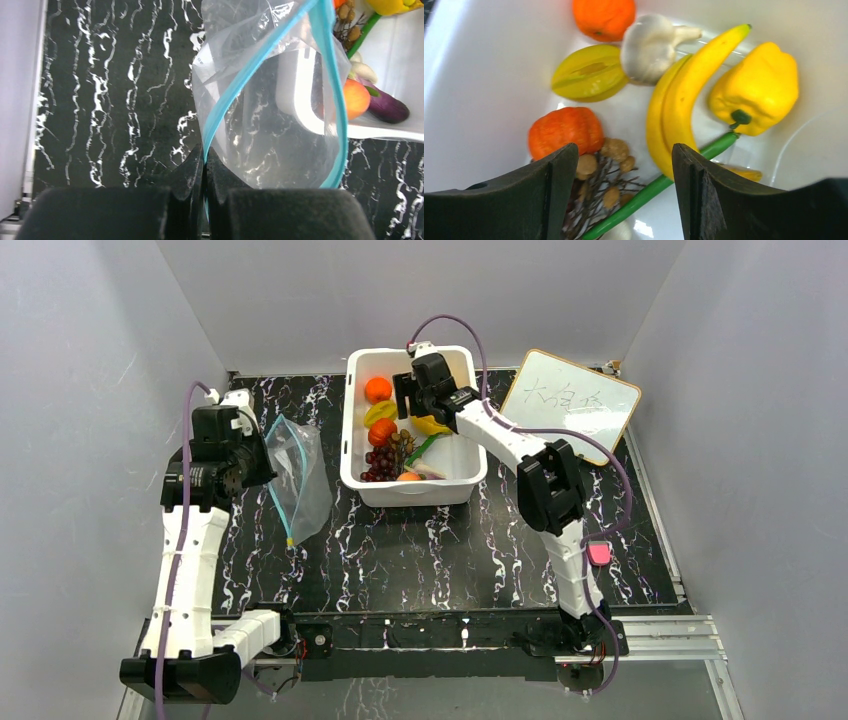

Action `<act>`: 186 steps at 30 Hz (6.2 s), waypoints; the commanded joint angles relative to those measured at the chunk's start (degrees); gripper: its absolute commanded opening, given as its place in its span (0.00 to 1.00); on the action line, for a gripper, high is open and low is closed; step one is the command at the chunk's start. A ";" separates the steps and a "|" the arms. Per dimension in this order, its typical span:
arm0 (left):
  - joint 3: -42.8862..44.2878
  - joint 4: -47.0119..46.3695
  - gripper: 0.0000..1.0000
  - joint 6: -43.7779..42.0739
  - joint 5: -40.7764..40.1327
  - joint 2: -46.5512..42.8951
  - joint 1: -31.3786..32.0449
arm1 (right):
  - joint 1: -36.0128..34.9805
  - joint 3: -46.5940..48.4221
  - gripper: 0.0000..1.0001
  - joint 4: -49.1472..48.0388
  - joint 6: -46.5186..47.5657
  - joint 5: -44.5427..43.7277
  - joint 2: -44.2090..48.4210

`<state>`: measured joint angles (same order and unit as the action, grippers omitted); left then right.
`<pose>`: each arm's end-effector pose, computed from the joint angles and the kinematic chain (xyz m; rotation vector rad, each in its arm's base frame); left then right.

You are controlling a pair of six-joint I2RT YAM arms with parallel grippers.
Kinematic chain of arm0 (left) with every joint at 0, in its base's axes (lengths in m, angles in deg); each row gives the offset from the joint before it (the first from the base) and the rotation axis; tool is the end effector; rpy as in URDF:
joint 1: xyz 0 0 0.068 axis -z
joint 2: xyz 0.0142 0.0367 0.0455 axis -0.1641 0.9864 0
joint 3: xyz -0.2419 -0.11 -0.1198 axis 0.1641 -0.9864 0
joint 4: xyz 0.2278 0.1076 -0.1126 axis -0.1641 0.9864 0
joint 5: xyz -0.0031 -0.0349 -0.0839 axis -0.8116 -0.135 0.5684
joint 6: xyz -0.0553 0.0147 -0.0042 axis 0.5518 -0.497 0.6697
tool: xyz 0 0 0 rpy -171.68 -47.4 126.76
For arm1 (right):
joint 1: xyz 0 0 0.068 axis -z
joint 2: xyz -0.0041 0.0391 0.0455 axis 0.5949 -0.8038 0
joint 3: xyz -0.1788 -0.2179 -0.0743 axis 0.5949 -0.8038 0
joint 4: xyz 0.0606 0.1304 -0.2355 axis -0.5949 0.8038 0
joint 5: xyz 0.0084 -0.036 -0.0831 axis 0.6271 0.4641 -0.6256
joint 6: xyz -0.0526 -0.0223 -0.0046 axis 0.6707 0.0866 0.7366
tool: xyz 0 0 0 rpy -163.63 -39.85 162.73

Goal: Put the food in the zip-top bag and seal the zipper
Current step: Pick up the fake fruit from the bin, then place the fake fruit in the zipper food storage bag.

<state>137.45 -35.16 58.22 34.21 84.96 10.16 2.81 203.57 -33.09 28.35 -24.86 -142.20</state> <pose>0.2066 -0.0018 0.4133 -0.2034 2.2081 -0.0840 0.4617 0.3030 0.2734 -0.3437 2.1604 0.3561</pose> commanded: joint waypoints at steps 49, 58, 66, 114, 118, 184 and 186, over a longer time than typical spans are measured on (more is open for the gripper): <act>-13.31 -15.99 0.00 -1.39 20.45 -4.29 2.28 | 3.05 -5.02 0.21 0.16 7.06 12.34 9.84; -13.78 -17.24 0.00 -0.39 22.59 -4.75 2.28 | 2.60 -15.68 0.22 -1.56 -5.98 28.12 24.53; -14.45 -18.64 0.00 2.78 23.74 -4.68 2.29 | 2.18 -30.06 0.20 -14.24 -22.80 39.60 39.33; -17.33 -26.94 0.00 8.24 36.14 -6.31 2.31 | -13.41 -44.98 0.22 -36.26 -78.18 29.87 35.89; -17.41 -26.56 0.00 7.38 36.37 -6.70 2.32 | -13.72 -43.99 0.26 -32.51 -81.03 26.40 35.76; -21.96 -33.79 0.00 20.06 43.09 -10.39 2.30 | -12.01 -32.13 0.62 1.10 -28.16 19.57 42.23; -21.23 -32.79 0.00 19.36 42.72 -10.06 2.32 | -11.93 -32.21 0.58 1.83 -27.01 18.15 43.17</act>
<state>115.26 -67.07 77.04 74.77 75.80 12.25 -9.23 168.73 -33.20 -5.97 -3.36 -102.44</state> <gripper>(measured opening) 0.008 0.613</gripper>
